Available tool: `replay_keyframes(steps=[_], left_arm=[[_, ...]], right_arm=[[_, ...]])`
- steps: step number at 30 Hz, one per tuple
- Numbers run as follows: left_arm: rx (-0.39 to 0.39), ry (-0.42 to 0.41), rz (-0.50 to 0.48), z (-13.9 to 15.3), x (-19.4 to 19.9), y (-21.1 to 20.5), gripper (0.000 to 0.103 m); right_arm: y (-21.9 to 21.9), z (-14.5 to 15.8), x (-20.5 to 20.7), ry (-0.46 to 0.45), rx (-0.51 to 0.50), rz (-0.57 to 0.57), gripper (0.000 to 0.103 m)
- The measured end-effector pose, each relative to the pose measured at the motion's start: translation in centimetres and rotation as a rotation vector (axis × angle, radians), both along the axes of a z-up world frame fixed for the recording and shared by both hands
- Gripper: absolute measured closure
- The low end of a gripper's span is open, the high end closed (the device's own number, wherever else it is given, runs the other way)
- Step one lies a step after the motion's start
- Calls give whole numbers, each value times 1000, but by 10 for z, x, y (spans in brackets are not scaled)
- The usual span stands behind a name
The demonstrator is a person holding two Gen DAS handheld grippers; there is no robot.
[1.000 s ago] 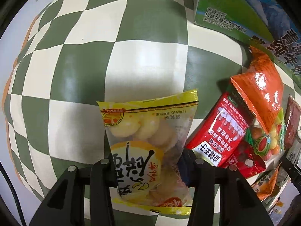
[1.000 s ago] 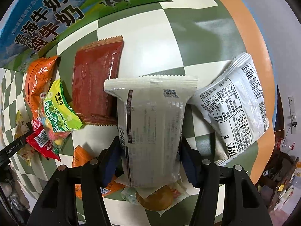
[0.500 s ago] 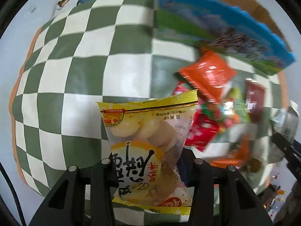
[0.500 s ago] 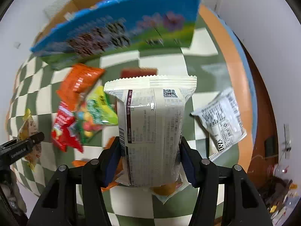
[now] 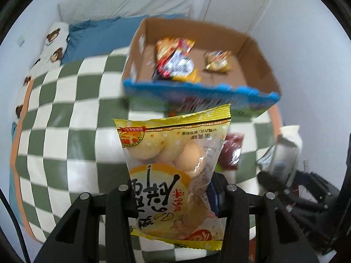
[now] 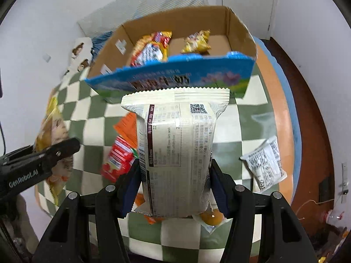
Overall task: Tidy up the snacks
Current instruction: 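Carry both packets into the cardboard box and open both tools to release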
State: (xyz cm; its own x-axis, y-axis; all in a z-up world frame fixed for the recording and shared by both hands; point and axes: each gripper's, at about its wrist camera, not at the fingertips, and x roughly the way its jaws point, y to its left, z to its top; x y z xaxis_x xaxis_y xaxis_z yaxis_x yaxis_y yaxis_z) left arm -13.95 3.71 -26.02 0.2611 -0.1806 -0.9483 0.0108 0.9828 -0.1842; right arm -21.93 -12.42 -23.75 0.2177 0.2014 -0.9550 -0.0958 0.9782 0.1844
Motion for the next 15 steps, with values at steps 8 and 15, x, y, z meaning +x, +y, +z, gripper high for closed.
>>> replay_keyframes(steps=[8, 15], left_arm=[[-19, -69, -41, 34, 78, -13, 61], [13, 16, -64, 16, 166, -17, 61]], right_arm=[[-6, 42, 71, -66, 85, 0, 41], [-7, 43, 167, -70, 68, -4, 41]])
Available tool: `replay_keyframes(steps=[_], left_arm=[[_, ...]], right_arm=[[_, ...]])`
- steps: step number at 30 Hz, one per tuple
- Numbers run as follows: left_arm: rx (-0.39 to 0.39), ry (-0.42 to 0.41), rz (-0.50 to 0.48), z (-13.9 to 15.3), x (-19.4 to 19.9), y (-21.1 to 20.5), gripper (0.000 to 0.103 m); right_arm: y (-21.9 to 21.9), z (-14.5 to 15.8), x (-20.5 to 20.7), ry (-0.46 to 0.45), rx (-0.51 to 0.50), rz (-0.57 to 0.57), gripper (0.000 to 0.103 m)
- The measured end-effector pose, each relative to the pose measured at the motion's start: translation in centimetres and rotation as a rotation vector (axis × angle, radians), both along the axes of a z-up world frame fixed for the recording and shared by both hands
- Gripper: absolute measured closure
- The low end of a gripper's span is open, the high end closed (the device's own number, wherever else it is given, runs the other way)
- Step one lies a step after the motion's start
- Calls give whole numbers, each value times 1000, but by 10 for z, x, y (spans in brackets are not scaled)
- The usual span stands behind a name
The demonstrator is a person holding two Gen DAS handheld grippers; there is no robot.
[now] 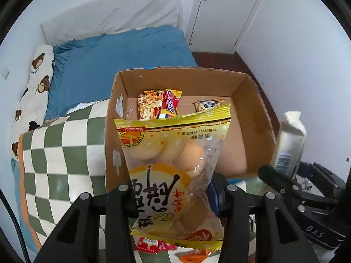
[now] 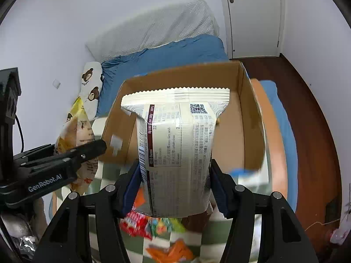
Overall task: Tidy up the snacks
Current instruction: 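Carry both packets into the cardboard box and open both tools to release, then lift both tools out of the box back toward the remaining snacks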
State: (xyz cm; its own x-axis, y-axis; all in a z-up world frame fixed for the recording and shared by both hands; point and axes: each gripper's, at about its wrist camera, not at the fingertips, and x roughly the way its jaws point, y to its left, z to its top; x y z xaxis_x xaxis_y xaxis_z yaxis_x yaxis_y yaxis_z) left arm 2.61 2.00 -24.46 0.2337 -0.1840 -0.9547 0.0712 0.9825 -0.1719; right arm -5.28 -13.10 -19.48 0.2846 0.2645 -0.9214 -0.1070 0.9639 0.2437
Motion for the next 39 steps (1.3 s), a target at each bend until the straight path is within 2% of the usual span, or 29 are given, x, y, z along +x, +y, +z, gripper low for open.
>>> replay_keyframes(steps=[4, 8, 12, 18, 25, 27, 28, 29, 31, 33, 39], left_arm=[[5, 107, 5, -33, 37, 0, 61], [-6, 230, 6, -74, 61, -2, 61], [5, 316, 15, -110, 66, -2, 61], [25, 390, 31, -147, 63, 2, 61], [39, 425, 33, -166, 52, 3, 60], [28, 417, 45, -168, 50, 5, 60], [34, 414, 50, -168, 49, 6, 55], [39, 411, 58, -168, 48, 8, 44], [24, 402, 58, -164, 45, 15, 26], [22, 384, 52, -159, 43, 17, 26], [36, 349, 60, -145, 34, 17, 26]], right_arm=[[3, -19, 43, 55, -21, 4, 41], [6, -53, 72, 137, -48, 18, 41], [9, -91, 84, 229, -69, 28, 41], [9, -137, 89, 318, -106, 49, 41], [15, -160, 87, 379, -111, 64, 41], [17, -168, 88, 420, -111, 71, 40], [17, -173, 89, 442, -113, 70, 39], [17, -176, 90, 457, -119, 70, 36], [15, -177, 91, 456, -133, 64, 14], [14, -176, 91, 446, -145, 62, 11], [10, -164, 91, 415, -156, 52, 10]])
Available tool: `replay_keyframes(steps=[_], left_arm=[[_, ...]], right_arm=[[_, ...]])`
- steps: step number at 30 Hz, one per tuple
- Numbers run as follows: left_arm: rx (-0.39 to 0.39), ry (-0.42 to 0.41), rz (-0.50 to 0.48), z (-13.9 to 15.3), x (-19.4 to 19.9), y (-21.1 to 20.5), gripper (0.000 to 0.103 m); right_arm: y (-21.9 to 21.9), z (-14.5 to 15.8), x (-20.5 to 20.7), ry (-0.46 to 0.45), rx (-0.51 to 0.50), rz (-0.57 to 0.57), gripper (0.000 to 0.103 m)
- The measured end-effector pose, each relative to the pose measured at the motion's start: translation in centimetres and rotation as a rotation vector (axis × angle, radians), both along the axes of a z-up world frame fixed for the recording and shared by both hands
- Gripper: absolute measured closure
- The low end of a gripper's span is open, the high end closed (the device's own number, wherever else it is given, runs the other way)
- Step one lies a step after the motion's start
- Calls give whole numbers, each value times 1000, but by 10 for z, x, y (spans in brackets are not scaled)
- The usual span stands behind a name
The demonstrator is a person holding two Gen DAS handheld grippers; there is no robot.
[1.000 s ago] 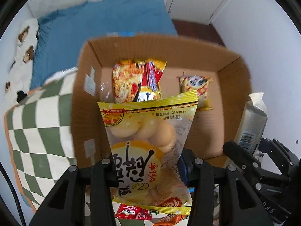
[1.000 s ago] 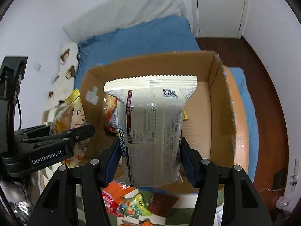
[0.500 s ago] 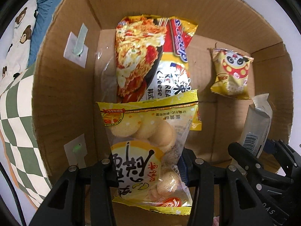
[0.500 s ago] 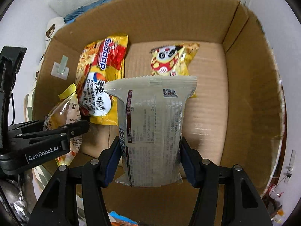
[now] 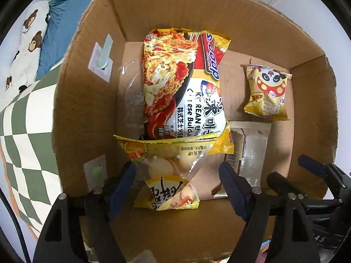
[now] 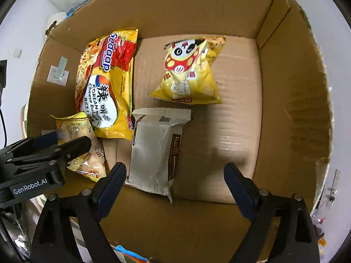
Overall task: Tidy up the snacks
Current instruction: 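Lift both tools out of the box back toward the remaining snacks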
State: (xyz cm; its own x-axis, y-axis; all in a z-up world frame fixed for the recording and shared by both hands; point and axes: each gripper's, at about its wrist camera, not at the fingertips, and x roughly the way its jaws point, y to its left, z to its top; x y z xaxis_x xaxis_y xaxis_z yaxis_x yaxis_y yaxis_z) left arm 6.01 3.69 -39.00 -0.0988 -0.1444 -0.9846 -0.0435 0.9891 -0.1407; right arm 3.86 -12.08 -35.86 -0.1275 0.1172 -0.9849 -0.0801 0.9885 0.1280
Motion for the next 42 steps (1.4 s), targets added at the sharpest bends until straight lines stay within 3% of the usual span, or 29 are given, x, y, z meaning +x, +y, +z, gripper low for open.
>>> replay_keyframes(steps=[8, 15, 24, 33, 38, 42], left_arm=[[42, -148, -5, 46, -14, -8, 25], [76, -341, 15, 98, -33, -3, 25], [131, -515, 17, 150, -72, -6, 25], [120, -602, 27, 183, -106, -8, 25], [103, -617, 41, 196, -123, -4, 25], [105, -582, 54, 187, -140, 4, 25]], right_arm=[[-10, 38, -4, -110, -11, -18, 10], [-13, 74, -30, -251, -36, -26, 10], [-13, 128, -73, -434, -56, -18, 10], [-14, 185, -110, -555, -32, -34, 10], [-13, 198, -127, -556, 18, -50, 10], [-15, 192, -143, -516, 57, -72, 10]])
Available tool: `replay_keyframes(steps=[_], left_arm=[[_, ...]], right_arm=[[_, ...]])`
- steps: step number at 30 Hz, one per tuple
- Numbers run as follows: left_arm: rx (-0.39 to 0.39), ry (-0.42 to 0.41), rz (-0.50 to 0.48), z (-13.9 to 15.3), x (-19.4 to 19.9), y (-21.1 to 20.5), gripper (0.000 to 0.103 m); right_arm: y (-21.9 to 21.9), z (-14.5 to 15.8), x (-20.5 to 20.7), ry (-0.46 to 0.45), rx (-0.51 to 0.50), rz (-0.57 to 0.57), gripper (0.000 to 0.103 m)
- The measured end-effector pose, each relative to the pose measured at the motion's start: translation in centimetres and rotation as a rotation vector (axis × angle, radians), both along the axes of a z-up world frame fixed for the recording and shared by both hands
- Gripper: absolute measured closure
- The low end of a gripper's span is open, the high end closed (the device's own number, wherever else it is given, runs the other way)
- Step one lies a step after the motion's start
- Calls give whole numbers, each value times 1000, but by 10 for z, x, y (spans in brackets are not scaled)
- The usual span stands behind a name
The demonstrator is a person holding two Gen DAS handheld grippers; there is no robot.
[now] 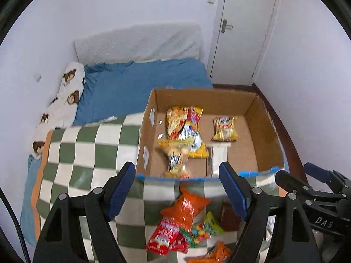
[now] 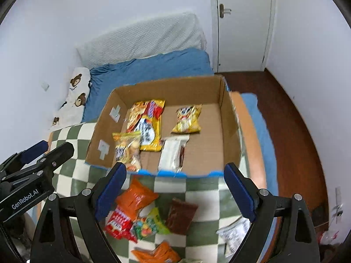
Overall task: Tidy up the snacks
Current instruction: 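Lift both tools out of the box back toward the remaining snacks, then grasp the red sauce packet with the left tool while the right tool grasps the orange packet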
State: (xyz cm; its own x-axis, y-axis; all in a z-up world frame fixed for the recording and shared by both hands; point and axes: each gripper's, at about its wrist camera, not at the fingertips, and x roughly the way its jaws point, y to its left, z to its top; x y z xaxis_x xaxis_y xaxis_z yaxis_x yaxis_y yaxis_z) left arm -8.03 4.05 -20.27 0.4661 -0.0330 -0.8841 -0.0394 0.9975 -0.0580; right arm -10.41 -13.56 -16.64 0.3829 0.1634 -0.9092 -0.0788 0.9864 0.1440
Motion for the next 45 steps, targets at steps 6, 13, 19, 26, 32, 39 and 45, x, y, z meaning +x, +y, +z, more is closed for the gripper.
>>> replay_keyframes(steps=[6, 13, 19, 26, 32, 39, 45], left_arm=[[26, 149, 50, -51, -40, 22, 25], [51, 373, 88, -127, -83, 51, 25], [124, 423, 29, -164, -82, 50, 25], [197, 538, -157, -224, -52, 18, 25], [150, 552, -245, -242, -44, -3, 31], [19, 559, -139, -236, -60, 26, 58], [-57, 600, 69, -237, -108, 84, 58]], right_arm=[[-7, -54, -38, 192, 106, -58, 10], [-7, -162, -104, 570, 309, -176, 10], [0, -230, -149, 779, 385, -293, 10], [29, -256, -160, 757, 268, -285, 17], [60, -236, -157, 631, 99, -138, 31], [83, -224, -156, 596, -42, 75, 36], [104, -220, -147, 601, -129, 199, 36]])
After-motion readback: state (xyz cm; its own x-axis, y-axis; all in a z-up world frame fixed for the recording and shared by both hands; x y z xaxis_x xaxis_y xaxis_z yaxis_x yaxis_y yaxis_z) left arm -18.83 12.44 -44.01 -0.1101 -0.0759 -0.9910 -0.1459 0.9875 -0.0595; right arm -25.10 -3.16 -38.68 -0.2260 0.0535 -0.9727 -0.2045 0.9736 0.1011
